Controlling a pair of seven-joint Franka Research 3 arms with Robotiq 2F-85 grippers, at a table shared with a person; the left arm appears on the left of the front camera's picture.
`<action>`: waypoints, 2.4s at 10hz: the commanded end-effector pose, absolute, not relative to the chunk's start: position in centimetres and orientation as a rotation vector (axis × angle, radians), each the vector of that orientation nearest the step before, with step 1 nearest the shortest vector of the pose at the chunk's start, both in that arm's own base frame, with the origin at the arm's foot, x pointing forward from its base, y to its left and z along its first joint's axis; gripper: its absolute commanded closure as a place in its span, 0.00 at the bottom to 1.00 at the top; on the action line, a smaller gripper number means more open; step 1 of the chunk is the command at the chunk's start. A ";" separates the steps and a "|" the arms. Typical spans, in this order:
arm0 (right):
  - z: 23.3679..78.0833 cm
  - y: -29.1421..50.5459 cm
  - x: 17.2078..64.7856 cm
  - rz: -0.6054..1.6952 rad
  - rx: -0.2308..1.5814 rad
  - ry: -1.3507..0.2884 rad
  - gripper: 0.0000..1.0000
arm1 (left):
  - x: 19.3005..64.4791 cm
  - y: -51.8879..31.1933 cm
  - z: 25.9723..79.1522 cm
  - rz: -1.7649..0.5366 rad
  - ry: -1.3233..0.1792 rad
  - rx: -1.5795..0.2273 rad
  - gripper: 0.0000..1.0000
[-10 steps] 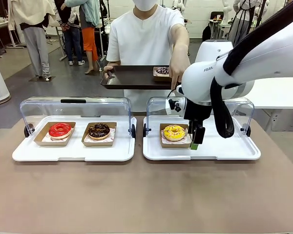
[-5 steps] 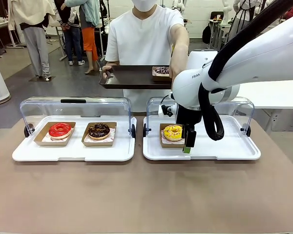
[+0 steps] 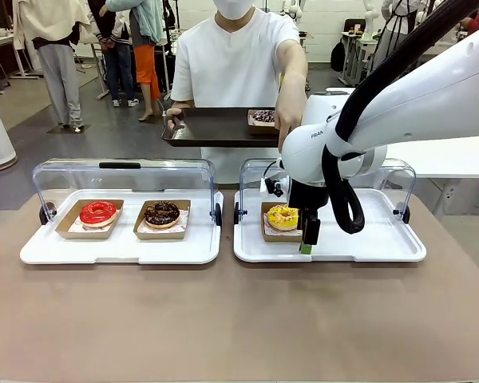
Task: Provide the desired donut to the person.
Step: Pick up and lift the Paper togo box containing the Donut pointed at by the person.
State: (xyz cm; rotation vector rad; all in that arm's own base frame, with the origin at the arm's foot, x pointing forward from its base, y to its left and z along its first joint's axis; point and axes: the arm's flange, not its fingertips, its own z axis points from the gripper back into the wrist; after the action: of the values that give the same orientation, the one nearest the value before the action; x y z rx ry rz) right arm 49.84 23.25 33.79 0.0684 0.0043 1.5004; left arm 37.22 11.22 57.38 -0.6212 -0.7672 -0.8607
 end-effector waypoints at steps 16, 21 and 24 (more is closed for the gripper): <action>32.0 22.9 51.0 1.509 0.020 -0.025 1.00 | 37.3 11.1 57.4 -0.860 -0.770 -0.621 0.00; 37.6 24.5 46.3 1.452 0.008 0.154 1.00 | 37.3 11.1 57.4 -0.860 -0.770 -0.621 0.00; 45.4 24.9 39.9 1.515 -0.037 0.143 1.00 | 37.3 11.1 57.4 -0.860 -0.770 -0.621 0.00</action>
State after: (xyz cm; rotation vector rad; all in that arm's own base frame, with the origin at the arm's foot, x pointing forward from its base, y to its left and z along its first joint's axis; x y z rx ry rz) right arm 41.65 25.13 43.93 0.0009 0.1535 1.5038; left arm 37.22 11.22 57.36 -0.6214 -0.7668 -0.8607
